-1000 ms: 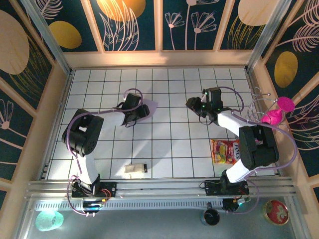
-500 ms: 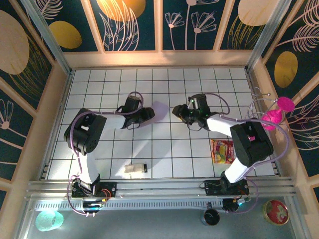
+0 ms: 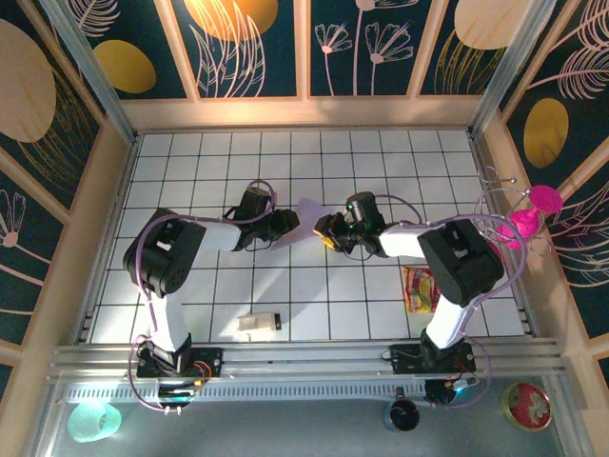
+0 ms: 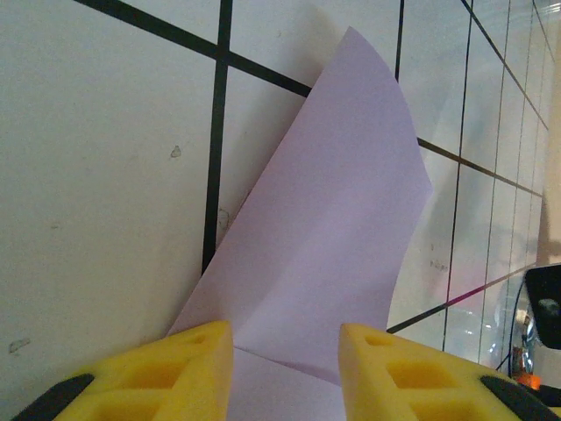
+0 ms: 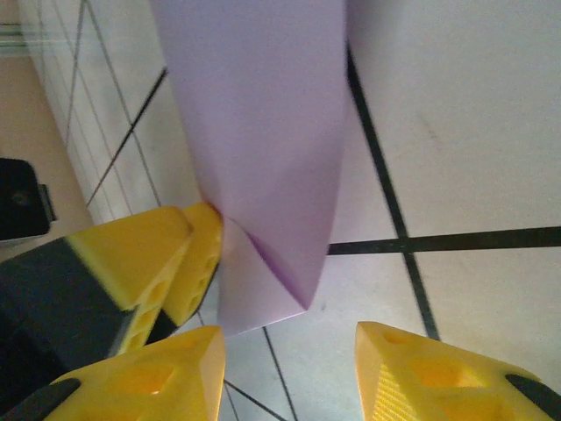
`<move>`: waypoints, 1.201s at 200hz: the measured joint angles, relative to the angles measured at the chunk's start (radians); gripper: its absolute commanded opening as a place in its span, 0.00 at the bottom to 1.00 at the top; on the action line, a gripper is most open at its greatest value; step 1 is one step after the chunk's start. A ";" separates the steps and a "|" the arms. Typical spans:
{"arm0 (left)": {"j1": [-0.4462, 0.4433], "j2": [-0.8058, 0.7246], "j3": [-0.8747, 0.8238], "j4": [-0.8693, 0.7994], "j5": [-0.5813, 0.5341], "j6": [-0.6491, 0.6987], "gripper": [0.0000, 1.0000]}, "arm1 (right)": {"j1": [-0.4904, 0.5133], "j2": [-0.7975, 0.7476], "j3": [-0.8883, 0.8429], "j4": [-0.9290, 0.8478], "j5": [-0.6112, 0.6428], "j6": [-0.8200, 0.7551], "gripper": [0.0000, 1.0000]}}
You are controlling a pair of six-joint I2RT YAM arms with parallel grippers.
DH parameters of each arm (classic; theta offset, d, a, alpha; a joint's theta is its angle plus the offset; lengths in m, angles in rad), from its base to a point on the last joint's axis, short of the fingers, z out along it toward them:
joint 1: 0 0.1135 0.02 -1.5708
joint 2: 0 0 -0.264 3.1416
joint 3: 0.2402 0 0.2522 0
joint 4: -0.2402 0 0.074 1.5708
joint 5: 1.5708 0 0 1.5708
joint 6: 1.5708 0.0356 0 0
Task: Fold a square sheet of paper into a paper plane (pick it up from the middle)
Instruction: Move the paper to the center of the table, then fold the wing for the fifth time at the center of the table.
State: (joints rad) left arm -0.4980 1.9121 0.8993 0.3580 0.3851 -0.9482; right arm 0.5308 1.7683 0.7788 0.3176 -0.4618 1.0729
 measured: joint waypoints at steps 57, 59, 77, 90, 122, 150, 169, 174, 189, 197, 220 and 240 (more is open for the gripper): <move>0.000 0.000 0.000 0.001 0.000 -0.008 0.37 | 0.002 0.049 0.042 -0.006 -0.004 0.008 0.40; 0.000 0.000 0.000 0.001 0.000 -0.008 0.37 | 0.002 0.051 0.043 -0.006 -0.004 0.008 0.40; 0.000 0.000 0.000 0.001 0.000 -0.008 0.37 | 0.009 0.065 0.048 -0.003 -0.008 0.009 0.39; 0.000 0.000 0.000 0.001 0.000 -0.008 0.37 | 0.015 0.071 0.052 0.000 -0.011 0.009 0.38; 0.000 0.000 0.000 0.001 0.000 -0.008 0.37 | 0.023 0.082 0.056 0.013 -0.022 0.013 0.33; 0.000 0.000 0.000 0.001 0.000 -0.008 0.37 | 0.023 0.083 0.056 0.051 -0.040 0.020 0.30; 0.000 0.000 0.000 0.001 0.000 -0.008 0.37 | 0.023 0.083 0.056 0.090 -0.049 0.031 0.29; 0.000 0.000 0.000 0.001 0.000 -0.009 0.37 | 0.023 0.083 0.056 0.101 -0.053 0.034 0.29; 0.000 0.000 0.000 0.001 0.000 -0.012 0.37 | 0.023 0.083 0.055 0.130 -0.056 0.043 0.29; 0.000 0.000 0.000 0.001 0.000 -0.013 0.37 | 0.023 0.083 0.052 0.146 -0.057 0.050 0.29; 0.000 0.000 0.000 0.002 0.000 -0.016 0.37 | 0.023 0.095 0.050 0.177 -0.061 0.064 0.28; 0.000 0.000 0.000 0.002 0.000 -0.016 0.38 | 0.023 0.112 0.050 0.185 -0.064 0.069 0.27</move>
State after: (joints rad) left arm -0.4980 1.9121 0.8993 0.3595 0.3855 -0.9642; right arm 0.5537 1.8801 0.8284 0.5026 -0.5255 1.1416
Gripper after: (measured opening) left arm 0.375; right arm 0.278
